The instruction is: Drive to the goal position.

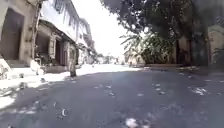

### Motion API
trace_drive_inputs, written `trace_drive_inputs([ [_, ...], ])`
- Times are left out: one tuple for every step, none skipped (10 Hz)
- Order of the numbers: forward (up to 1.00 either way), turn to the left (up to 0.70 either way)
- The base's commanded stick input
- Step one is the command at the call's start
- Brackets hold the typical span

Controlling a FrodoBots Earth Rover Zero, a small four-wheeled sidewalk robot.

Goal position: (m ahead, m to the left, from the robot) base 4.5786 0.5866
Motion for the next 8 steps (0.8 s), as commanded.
trace_drive_inputs([
  [0.85,0.0],
  [0.85,0.0],
  [0.85,0.0],
  [0.85,0.0],
  [0.85,0.0],
  [0.85,0.0],
  [0.85,0.0],
  [0.85,0.0],
])
